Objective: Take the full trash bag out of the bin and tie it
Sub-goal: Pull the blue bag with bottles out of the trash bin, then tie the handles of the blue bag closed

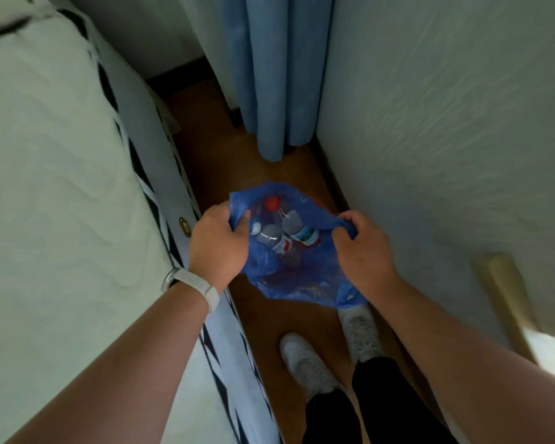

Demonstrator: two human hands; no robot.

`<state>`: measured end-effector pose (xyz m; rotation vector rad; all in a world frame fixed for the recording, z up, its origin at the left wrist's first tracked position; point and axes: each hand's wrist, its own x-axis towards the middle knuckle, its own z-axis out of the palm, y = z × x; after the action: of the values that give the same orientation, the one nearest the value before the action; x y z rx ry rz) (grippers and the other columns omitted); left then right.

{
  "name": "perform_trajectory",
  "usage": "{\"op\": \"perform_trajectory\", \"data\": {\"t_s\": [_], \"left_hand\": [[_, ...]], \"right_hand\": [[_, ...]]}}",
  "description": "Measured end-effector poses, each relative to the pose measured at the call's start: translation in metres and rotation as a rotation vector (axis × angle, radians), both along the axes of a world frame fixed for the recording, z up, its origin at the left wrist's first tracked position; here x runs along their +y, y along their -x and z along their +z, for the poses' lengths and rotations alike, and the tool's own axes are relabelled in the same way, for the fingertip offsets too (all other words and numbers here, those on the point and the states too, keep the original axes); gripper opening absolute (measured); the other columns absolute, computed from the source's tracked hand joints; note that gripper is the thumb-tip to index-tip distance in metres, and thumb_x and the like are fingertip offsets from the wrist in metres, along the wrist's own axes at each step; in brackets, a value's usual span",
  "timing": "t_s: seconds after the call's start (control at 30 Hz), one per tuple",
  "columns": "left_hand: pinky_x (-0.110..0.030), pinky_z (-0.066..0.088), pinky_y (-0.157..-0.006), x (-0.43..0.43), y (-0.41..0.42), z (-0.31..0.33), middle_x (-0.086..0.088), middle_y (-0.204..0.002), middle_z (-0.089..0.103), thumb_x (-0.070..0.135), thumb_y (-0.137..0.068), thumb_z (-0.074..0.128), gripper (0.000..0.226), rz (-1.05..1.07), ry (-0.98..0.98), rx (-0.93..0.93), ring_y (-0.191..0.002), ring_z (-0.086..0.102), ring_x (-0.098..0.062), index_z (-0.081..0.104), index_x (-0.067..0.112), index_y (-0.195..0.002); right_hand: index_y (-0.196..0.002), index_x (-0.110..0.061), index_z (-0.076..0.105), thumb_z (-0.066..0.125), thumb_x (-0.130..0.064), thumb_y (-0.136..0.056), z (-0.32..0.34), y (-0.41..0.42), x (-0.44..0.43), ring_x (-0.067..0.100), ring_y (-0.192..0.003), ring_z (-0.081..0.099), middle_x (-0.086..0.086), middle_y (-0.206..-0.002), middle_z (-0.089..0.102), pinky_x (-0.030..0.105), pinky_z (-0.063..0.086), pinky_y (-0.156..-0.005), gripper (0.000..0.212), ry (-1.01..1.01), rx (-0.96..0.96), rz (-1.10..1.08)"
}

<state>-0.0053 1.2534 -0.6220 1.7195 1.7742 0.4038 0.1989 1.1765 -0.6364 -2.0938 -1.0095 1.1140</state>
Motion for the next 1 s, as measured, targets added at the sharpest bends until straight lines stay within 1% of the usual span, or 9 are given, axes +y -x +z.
{"op": "perform_trajectory", "data": {"t_s": [0.13, 0.3, 0.4, 0.53, 0.63, 0.67, 0.73, 0.87, 1.0], "left_hand": [[-0.020, 0.026, -0.040, -0.013, 0.008, 0.066, 0.001, -0.049, 0.034, 0.024, -0.092, 0.057, 0.044, 0.002, 0.004, -0.007, -0.044, 0.034, -0.014, 0.035, 0.012, -0.056], [-0.020, 0.027, -0.040, -0.042, 0.014, 0.160, 0.006, -0.046, 0.028, 0.024, -0.088, 0.063, 0.049, 0.005, -0.017, -0.081, -0.041, 0.031, -0.011, 0.028, 0.020, -0.053], [-0.025, 0.029, -0.045, -0.060, 0.016, 0.210, 0.004, -0.053, 0.033, 0.026, -0.085, 0.066, 0.040, 0.049, -0.031, -0.152, -0.047, 0.031, -0.011, 0.035, 0.012, -0.064], [-0.023, 0.029, -0.048, -0.082, 0.007, 0.275, 0.003, -0.054, 0.033, 0.024, -0.083, 0.068, 0.043, 0.029, -0.045, -0.244, -0.049, 0.030, -0.010, 0.032, 0.012, -0.064], [-0.039, 0.043, -0.053, -0.096, -0.001, 0.316, -0.007, -0.057, 0.047, 0.031, -0.082, 0.068, 0.034, 0.040, 0.007, -0.386, -0.052, 0.045, -0.021, 0.039, 0.017, -0.070], [-0.046, 0.048, -0.055, -0.101, -0.003, 0.330, -0.014, -0.062, 0.053, 0.034, -0.081, 0.066, 0.030, 0.040, 0.022, -0.417, -0.057, 0.052, -0.031, 0.041, 0.022, -0.071], [-0.052, 0.053, -0.061, -0.112, -0.008, 0.357, -0.017, -0.071, 0.058, 0.037, -0.080, 0.064, 0.022, 0.009, 0.003, -0.446, -0.061, 0.054, -0.033, 0.045, 0.028, -0.074], [-0.028, 0.048, -0.062, -0.134, -0.012, 0.401, 0.009, -0.076, 0.056, 0.032, -0.080, 0.069, 0.020, -0.092, -0.021, -0.461, -0.057, 0.047, -0.005, 0.050, 0.037, -0.082], [-0.027, 0.051, -0.077, -0.156, -0.013, 0.434, 0.007, -0.103, 0.063, 0.037, -0.072, 0.076, 0.038, -0.145, 0.057, -0.649, -0.082, 0.061, -0.010, 0.055, 0.035, -0.103]], "right_hand": [[-0.111, -0.018, 0.053, 0.040, -0.025, -0.097, 0.058, -0.007, -0.008, 0.039, -0.089, 0.061, 0.016, -0.097, 0.066, 0.043, 0.049, -0.077, 0.020, 0.130, -0.267, 0.197], [-0.108, -0.015, 0.048, 0.032, -0.029, -0.101, 0.143, -0.012, -0.018, 0.044, -0.093, 0.061, 0.023, -0.098, 0.064, 0.041, 0.042, -0.073, 0.022, 0.229, -0.385, 0.313], [-0.110, -0.013, 0.056, 0.038, -0.024, -0.099, 0.200, -0.007, -0.021, 0.039, -0.097, 0.059, 0.021, -0.102, 0.065, 0.039, 0.044, -0.082, 0.023, 0.195, -0.192, 0.176], [-0.067, -0.017, 0.051, 0.046, -0.011, -0.089, 0.280, 0.009, -0.025, 0.023, -0.064, 0.048, 0.005, -0.062, 0.048, 0.023, 0.040, -0.050, 0.024, 0.170, 0.197, -0.107], [-0.066, -0.022, 0.056, 0.050, -0.017, -0.083, 0.327, 0.021, -0.032, 0.023, -0.069, 0.044, 0.012, -0.072, 0.045, 0.032, 0.041, -0.055, 0.018, 0.174, 0.388, -0.229], [-0.069, -0.021, 0.055, 0.051, -0.018, -0.084, 0.343, 0.025, -0.034, 0.022, -0.069, 0.044, 0.011, -0.073, 0.045, 0.029, 0.040, -0.052, 0.015, 0.170, 0.409, -0.221], [-0.073, -0.019, 0.052, 0.053, -0.016, -0.087, 0.372, 0.030, -0.038, 0.021, -0.063, 0.043, 0.007, -0.070, 0.046, 0.024, 0.037, -0.045, 0.014, 0.134, 0.445, -0.195], [-0.083, -0.014, 0.057, 0.055, -0.012, -0.089, 0.423, 0.039, -0.046, 0.018, -0.055, 0.046, 0.006, -0.068, 0.051, 0.022, 0.038, -0.040, 0.007, 0.048, 0.555, -0.164], [-0.099, -0.006, 0.057, 0.056, -0.007, -0.089, 0.465, 0.046, -0.053, 0.032, -0.074, 0.062, 0.016, -0.085, 0.061, 0.044, 0.052, -0.063, 0.010, -0.019, 0.682, -0.131]]}}
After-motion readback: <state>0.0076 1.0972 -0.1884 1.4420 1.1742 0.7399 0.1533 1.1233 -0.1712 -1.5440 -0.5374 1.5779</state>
